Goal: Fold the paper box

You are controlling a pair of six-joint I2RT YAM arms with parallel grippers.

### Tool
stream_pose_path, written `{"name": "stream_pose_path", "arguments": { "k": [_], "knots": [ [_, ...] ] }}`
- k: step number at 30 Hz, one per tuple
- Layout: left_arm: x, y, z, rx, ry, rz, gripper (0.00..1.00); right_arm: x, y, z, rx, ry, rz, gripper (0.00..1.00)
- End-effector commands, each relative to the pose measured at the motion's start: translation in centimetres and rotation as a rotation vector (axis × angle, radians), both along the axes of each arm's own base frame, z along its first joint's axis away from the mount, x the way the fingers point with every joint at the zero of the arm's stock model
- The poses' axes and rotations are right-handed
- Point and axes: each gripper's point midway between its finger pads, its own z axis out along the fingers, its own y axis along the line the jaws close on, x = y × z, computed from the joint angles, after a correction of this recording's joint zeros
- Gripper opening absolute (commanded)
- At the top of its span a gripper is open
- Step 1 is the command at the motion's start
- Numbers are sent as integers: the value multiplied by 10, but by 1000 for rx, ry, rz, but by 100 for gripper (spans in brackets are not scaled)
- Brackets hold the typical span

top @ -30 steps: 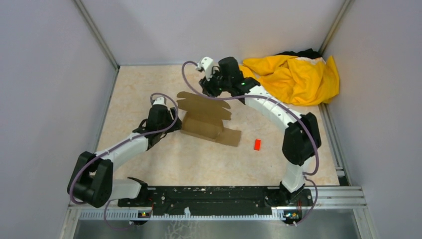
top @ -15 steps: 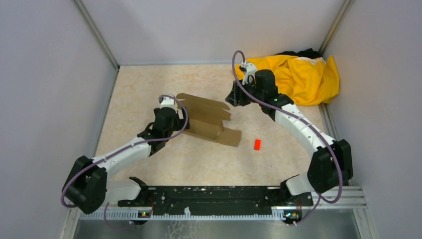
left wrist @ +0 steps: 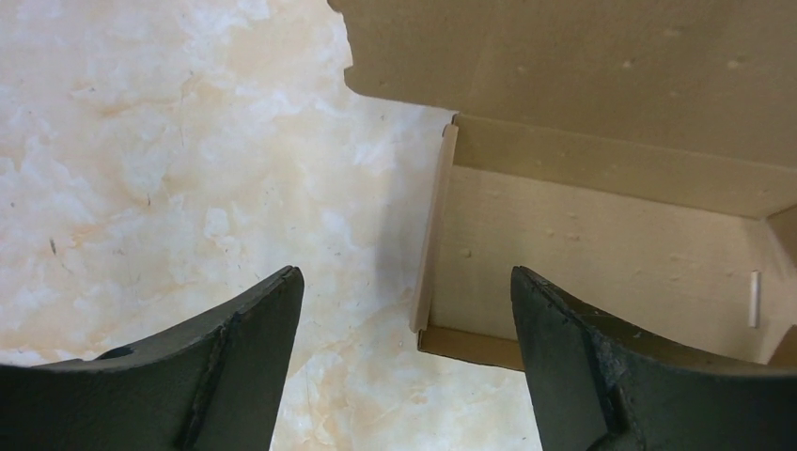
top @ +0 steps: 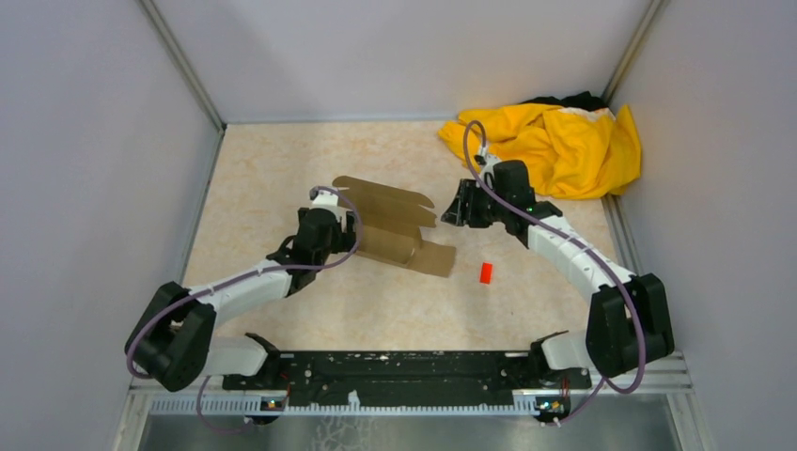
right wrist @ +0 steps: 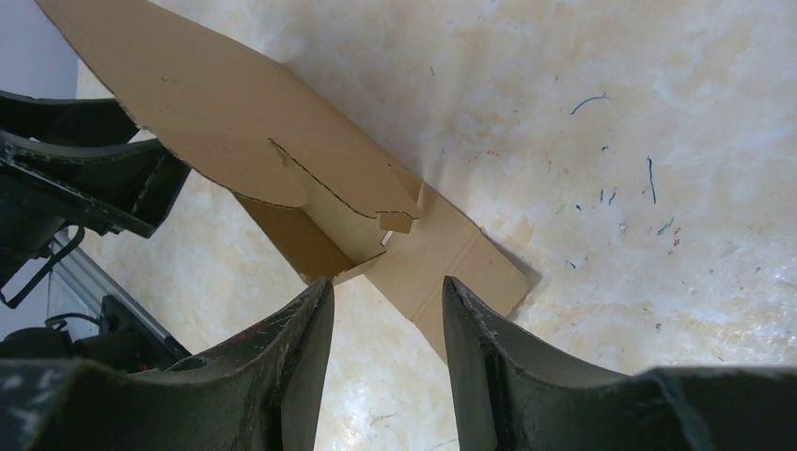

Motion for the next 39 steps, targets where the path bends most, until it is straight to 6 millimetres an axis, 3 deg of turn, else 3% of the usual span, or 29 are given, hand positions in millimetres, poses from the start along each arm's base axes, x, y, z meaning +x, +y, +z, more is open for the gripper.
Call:
{"name": "stream_pose_path", "arguments": {
  "k": [1,19,32,39],
  "knots": [
    [10,-4,3,18,-25,-8,86,1,-4,9,37,-17,-46,46],
    [25,-15,-9,45,-8,-40,50,-13,-13,1,28,44,-91,45],
    [23,-13,-26,60,63,-17,54,-16,-14,-5,18,96,-106,44],
    [26,-20,-35,71,111,-33,20,-19,-16,-8,6,114,-111,44]
  ]
}}
